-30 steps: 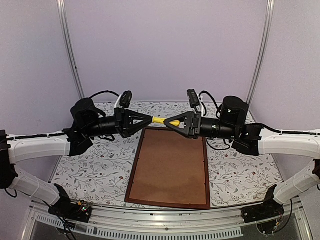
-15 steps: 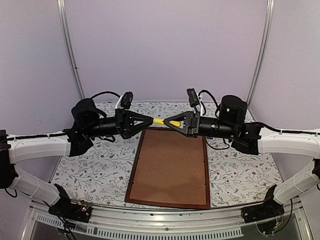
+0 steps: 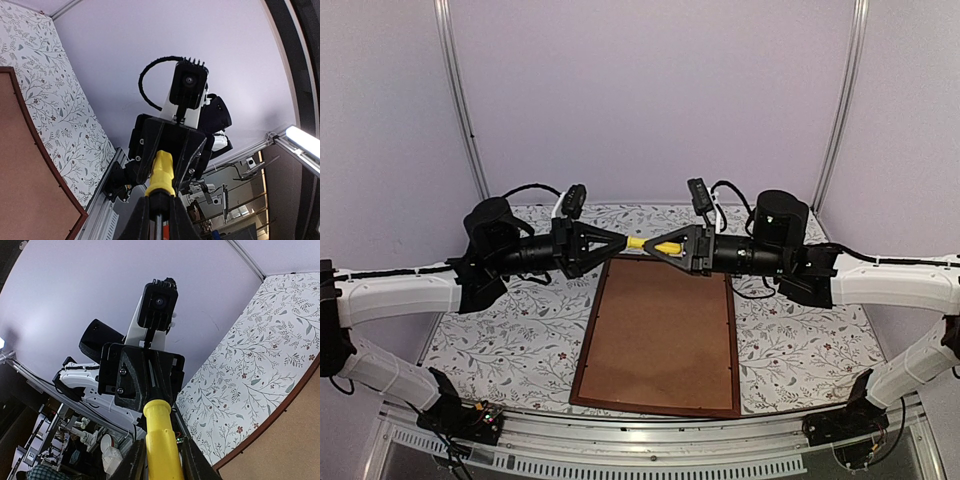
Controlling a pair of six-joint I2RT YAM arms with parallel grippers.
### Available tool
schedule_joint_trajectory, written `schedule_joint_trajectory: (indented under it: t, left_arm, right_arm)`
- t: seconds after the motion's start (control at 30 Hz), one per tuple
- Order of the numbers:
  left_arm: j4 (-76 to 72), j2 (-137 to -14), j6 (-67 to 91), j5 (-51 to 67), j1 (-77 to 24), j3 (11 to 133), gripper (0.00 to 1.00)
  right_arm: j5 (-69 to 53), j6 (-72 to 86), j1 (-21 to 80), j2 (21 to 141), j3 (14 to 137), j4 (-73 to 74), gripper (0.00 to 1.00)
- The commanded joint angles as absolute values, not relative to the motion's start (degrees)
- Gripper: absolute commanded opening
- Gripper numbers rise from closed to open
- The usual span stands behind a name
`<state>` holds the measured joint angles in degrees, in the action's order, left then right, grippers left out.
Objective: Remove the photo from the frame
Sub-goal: Pass from the left arm to the right
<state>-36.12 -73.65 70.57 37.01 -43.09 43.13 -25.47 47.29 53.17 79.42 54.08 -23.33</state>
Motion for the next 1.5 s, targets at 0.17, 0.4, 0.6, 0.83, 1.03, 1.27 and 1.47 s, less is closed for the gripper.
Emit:
schedule_joint_trajectory:
  t: [0.17, 0.4, 0.6, 0.83, 1.03, 1.27, 1.47]
  left_arm:
    - [-35.98, -74.26, 70.22, 37.13, -43.84, 44.47, 0.00]
    - [-35.34, -74.36, 70.22, 37.29, -43.87, 44.65, 0.00]
    - [-35.17, -74.44, 70.14, 37.25, -43.95, 44.47, 0.00]
    - [-34.99, -74.58, 70.07, 37.12, -43.95, 44.41, 0.00]
    - [-34.57, -74.68, 70.00, 37.31, -43.95, 44.47, 0.00]
    - [-31.58, -73.82, 68.17, 36.29, -43.88, 44.98, 0.21]
    - [-27.66, -71.97, 65.55, 34.27, -43.69, 45.46, 0.60]
  right_arm:
    - [-26.10, 46.34, 52.89, 79.88, 55.66, -22.63, 0.27]
    - [-25.36, 45.82, 52.83, 78.84, 55.63, -22.18, 0.28]
    - [-25.16, 45.76, 52.88, 78.68, 55.48, -22.11, 0.25]
    - [-24.36, 45.79, 52.82, 77.98, 55.37, -21.95, 0.22]
    - [-24.76, 45.57, 52.82, 77.87, 55.79, -21.53, 0.07]
    - [-24.50, 45.18, 52.79, 77.50, 55.92, -19.90, 0.00]
    - [-23.01, 44.22, 52.74, 76.30, 56.19, -17.58, 0.00]
